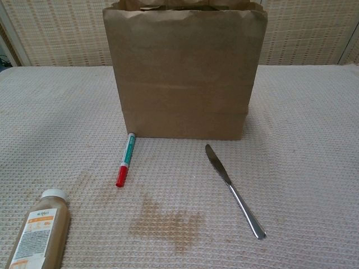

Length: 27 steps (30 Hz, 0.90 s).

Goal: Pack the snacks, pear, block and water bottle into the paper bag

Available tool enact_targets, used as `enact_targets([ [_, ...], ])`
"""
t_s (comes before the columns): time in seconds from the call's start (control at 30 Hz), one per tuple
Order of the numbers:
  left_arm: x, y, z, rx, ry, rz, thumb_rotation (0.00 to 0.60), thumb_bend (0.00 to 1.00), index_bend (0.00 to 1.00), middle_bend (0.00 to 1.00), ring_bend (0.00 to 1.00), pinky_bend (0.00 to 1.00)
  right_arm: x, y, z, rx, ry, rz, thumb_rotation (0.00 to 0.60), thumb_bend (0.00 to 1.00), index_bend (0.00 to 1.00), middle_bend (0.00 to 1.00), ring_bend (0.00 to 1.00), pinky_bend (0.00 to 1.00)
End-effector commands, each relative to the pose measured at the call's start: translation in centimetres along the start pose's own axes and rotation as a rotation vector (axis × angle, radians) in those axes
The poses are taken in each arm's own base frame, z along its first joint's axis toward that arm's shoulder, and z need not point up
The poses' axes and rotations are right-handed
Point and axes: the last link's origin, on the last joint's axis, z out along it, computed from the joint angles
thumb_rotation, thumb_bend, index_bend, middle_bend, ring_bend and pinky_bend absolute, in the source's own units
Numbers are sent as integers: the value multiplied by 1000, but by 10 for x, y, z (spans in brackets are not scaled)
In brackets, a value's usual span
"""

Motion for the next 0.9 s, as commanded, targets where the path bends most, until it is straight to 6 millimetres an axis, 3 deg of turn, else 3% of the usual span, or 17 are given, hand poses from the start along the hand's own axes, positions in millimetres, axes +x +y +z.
enact_targets([
  [0.03, 18, 40, 38, -30, 2, 16, 600, 677, 643, 636, 620, 741, 0, 1, 1, -4, -4, 5, 600, 0, 69, 168, 74, 269],
  [0.23, 24, 76, 70, -48, 68, 90, 600, 699, 643, 637, 620, 739, 1, 1, 1, -18, -17, 38, 600, 0, 69, 168, 74, 268],
  [0.57, -2, 110, 110, 12, 49, 335, 600, 738, 645, 644, 629, 756, 3, 3, 3, -42, -42, 90, 600, 0, 69, 168, 74, 269],
  [0.83, -23, 118, 116, 14, 51, 523, 600, 740, 641, 639, 626, 746, 5, 6, 5, -64, -50, 115, 600, 0, 69, 168, 74, 269],
  [0.9, -26, 117, 114, -6, 87, 599, 600, 740, 577, 593, 595, 703, 5, 6, 5, -65, -54, 119, 600, 0, 69, 168, 74, 269],
])
